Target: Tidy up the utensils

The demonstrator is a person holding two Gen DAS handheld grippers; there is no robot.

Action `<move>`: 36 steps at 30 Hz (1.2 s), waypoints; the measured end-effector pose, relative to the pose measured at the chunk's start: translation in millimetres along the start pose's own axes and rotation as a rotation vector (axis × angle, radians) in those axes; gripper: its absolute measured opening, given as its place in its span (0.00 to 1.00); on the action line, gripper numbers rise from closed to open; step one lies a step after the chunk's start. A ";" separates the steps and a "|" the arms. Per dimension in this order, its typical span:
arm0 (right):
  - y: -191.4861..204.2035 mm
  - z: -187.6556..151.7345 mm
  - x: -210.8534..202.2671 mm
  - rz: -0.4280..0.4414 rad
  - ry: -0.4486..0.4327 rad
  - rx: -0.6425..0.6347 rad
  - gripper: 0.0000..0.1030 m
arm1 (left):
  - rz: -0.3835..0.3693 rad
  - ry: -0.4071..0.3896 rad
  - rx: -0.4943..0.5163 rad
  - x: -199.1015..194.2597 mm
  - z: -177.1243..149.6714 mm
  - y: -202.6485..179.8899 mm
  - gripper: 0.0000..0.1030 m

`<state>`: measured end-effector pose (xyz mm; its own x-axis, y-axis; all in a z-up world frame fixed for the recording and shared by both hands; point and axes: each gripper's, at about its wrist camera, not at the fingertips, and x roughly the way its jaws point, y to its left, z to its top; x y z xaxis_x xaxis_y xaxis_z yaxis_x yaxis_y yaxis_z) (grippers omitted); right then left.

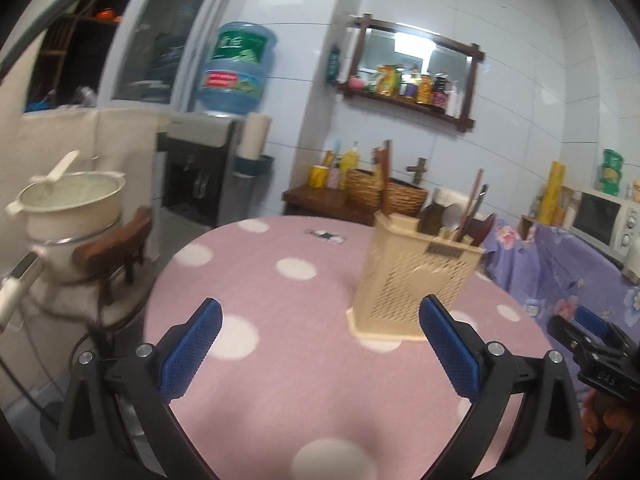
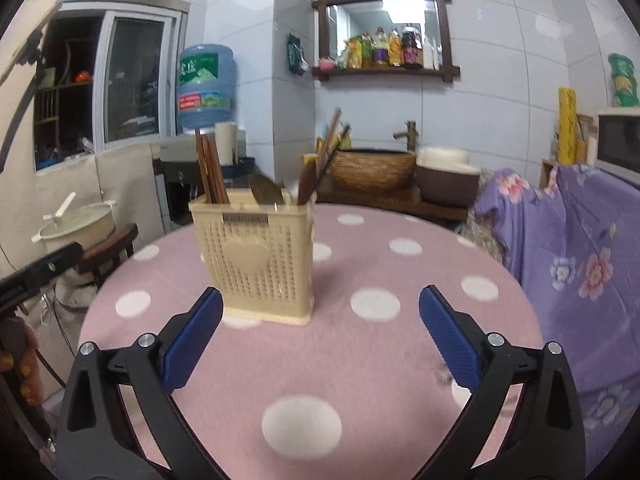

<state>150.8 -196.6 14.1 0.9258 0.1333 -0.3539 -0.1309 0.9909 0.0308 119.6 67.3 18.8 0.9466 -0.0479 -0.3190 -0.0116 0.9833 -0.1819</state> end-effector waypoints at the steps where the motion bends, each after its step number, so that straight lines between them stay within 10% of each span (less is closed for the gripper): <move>1: 0.2 -12.0 -3.6 -0.005 0.015 0.007 0.94 | 0.016 0.007 -0.001 -4.8 -6.4 4.7 0.95; 16: 27.2 -49.5 -101.6 0.040 -0.105 0.029 0.94 | 0.010 -0.128 0.109 -92.3 -38.8 -15.0 0.95; 36: 37.4 -54.2 -131.4 0.046 -0.170 0.023 0.94 | -0.035 -0.164 0.142 -106.8 -46.6 -32.1 0.95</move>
<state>5.0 -178.0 11.1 0.9659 0.1776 -0.1885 -0.1681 0.9836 0.0658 3.8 32.7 15.4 0.9854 -0.0643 -0.1575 0.0566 0.9970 -0.0531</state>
